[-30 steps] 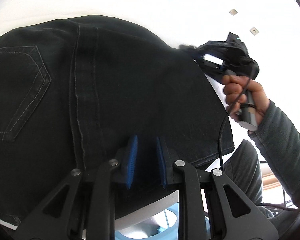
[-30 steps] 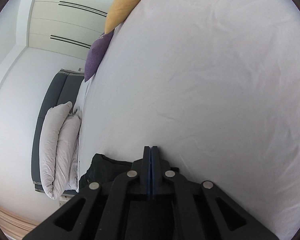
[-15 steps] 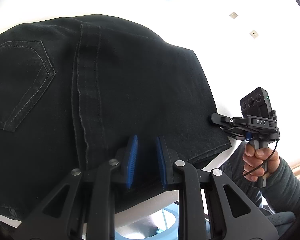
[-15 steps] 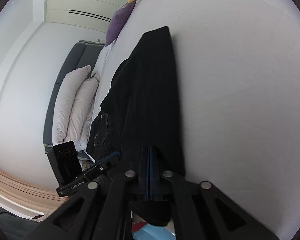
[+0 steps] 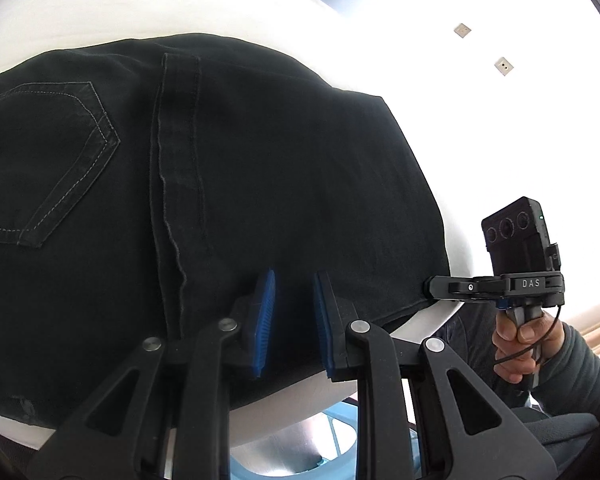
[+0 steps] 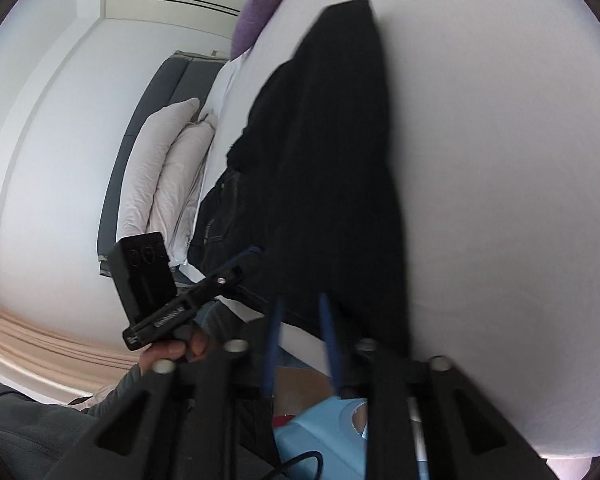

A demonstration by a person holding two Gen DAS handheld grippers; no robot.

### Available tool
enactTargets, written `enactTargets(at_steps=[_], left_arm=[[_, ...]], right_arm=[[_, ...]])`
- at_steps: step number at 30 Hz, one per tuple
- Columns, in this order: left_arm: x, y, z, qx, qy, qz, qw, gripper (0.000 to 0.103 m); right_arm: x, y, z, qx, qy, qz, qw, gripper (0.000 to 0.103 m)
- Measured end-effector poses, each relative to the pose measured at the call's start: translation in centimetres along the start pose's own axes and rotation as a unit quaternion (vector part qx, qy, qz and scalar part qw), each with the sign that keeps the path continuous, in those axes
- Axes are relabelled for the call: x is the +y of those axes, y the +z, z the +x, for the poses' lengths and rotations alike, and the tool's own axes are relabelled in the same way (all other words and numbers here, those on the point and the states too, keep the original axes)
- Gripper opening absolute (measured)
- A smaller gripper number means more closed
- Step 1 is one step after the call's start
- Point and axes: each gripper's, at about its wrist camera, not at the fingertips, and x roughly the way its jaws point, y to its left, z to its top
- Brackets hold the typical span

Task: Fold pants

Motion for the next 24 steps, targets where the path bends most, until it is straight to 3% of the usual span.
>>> enactTargets(at_steps=[3, 5, 7, 9, 13, 15, 16, 17, 19, 20, 21, 23, 24], left_arm=[[0.4, -0.4, -0.2, -0.004, -0.005, -0.006, 1.0, 0.019], [0.6, -0.4, -0.5, -0.006, -0.008, -0.011, 0.9999, 0.019], [0.6, -0.4, -0.1, -0.005, -0.007, -0.011, 0.9999, 0.019], [0.8, -0.5, -0.2, -0.005, -0.009, -0.014, 0.9999, 0.019], [1.4, -0.9, 0.3, -0.008, -0.02, -0.026, 0.9994, 0.019], [1.8, -0.9, 0.2, -0.009, -0.026, -0.028, 0.9992, 0.019], [1.9, -1.0, 0.3, -0.01, -0.028, -0.029, 0.9991, 0.019], [2.1, -0.9, 0.2, -0.012, -0.031, -0.03, 0.999, 0.019], [2.1, -0.7, -0.5, -0.014, -0.03, -0.028, 0.9991, 0.019], [2.1, -0.6, -1.1, -0.019, -0.021, -0.027, 0.9992, 0.019], [2.1, -0.6, -2.0, -0.028, -0.01, -0.028, 0.9992, 0.019], [2.6, -0.8, -4.0, -0.053, -0.005, -0.036, 0.9979, 0.019], [3.1, -0.8, -5.4, -0.068, -0.007, -0.044, 0.9967, 0.019]], right_arm=[[-0.5, -0.7, -2.3, -0.012, 0.001, 0.011, 1.0, 0.003], [1.7, -0.2, -2.9, -0.017, 0.025, -0.011, 0.999, 0.034], [4.3, 0.8, -2.6, -0.028, 0.054, -0.04, 0.997, 0.05], [5.9, 2.0, -1.1, -0.021, 0.085, -0.055, 0.995, 0.051], [5.9, 3.2, 3.4, 0.017, 0.055, -0.051, 0.997, 0.049], [4.0, 3.2, 3.9, 0.016, 0.037, -0.034, 0.999, 0.03], [3.1, 3.0, 3.8, 0.014, 0.026, -0.024, 0.999, 0.007], [2.3, 2.8, 3.3, 0.014, 0.015, -0.014, 1.0, 0.0], [1.5, 2.1, 1.5, 0.004, -0.002, -0.01, 1.0, 0.0], [1.8, 1.8, 0.8, -0.001, -0.014, -0.008, 1.0, 0.006], [2.0, 1.5, -0.1, -0.008, -0.026, -0.006, 1.0, 0.013], [3.2, 1.3, -1.6, -0.029, -0.012, -0.011, 0.999, 0.042], [4.3, 1.5, -2.0, -0.038, 0.002, -0.022, 0.999, 0.045]])
